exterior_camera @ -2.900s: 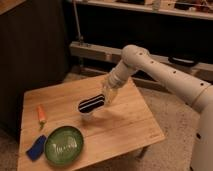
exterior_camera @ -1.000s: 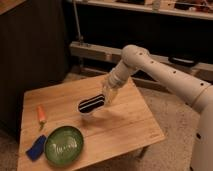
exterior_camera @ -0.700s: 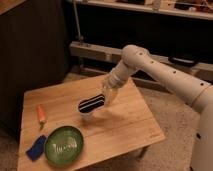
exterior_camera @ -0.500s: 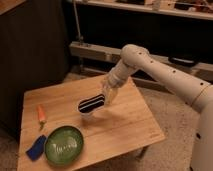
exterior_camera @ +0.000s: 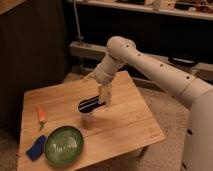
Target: Pick up the ceramic bowl
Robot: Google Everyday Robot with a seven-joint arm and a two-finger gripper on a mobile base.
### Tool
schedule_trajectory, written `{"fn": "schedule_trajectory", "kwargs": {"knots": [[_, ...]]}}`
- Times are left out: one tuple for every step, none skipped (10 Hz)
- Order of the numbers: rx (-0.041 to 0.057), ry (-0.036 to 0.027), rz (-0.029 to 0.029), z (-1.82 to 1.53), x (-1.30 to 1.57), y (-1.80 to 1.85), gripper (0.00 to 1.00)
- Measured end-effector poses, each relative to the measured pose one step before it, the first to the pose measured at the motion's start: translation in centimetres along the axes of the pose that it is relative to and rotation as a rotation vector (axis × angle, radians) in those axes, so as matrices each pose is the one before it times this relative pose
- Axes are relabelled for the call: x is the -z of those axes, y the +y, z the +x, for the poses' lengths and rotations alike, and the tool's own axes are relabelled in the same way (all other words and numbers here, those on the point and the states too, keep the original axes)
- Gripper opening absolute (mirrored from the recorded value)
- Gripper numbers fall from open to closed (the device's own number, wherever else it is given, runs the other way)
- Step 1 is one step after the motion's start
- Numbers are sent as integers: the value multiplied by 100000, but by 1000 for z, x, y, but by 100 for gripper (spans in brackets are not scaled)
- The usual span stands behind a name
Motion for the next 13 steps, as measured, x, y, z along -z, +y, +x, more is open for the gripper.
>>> {"fn": "schedule_trajectory", "kwargs": {"knots": [[6458,-959,-3165,-530,-119,22,80],[3845,-613,-1828,-362,-116,-69,80],[2564,102,-1119,-229,-52,-40,80],[-439,1443,1172,123,130,-189,80],[131,1886,2037,77,129,-291,80],[6600,2565,2482,-741,-280,-670,80],[7580,2011,1668,-802,-193,-132,80],[9575,2131,1888,-1437,-370,-66,80],[7584,1392,1064,-1454,-477,-189,80],[10739,1214,916,-2510,-1009,-494,80],[4084,638,314,-1233,-506,-137,80],[5043,927,424,-1358,-657,-17,80],[4925,1037,-314,-885,-820,405,80]]}}
